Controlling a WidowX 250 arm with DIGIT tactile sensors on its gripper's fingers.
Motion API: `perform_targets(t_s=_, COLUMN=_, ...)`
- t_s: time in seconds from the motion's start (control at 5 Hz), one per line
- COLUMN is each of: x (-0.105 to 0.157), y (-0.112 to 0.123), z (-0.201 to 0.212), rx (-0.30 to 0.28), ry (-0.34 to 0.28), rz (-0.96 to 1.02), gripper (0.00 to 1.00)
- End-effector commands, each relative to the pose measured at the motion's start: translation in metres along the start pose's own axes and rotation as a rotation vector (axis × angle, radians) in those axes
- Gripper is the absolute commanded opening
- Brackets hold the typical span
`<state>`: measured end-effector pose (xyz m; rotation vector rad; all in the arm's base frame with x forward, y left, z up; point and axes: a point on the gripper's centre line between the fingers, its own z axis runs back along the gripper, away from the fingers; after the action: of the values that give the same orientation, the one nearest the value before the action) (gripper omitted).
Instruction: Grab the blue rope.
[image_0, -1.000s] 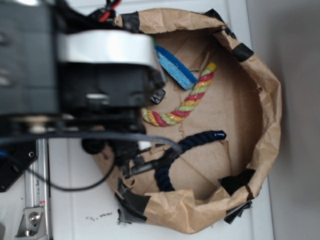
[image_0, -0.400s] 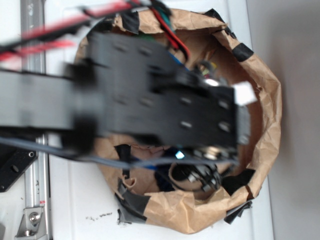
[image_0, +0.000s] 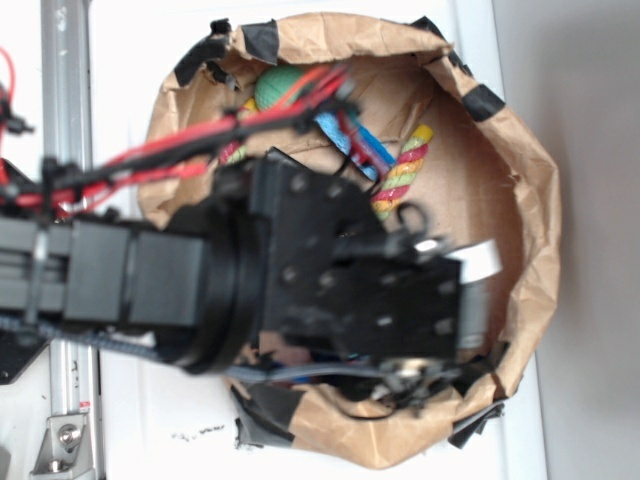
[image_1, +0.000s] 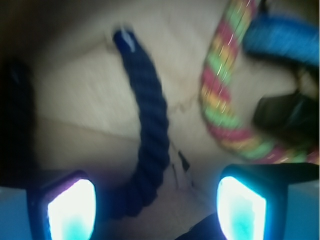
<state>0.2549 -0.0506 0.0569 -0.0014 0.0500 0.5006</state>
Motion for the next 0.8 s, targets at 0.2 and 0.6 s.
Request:
perform_targets(t_s=0.2, x=0.026, y=0.009, z=-0.018, rx=-0.101, ry=-0.168, rz=-0.067, gripper=1.0)
perform_targets(t_s=0.6, x=0.044, y=-0.015, z=-0.033, rx=-0.068, ry=-0.094, rz=-0.094, gripper=1.0)
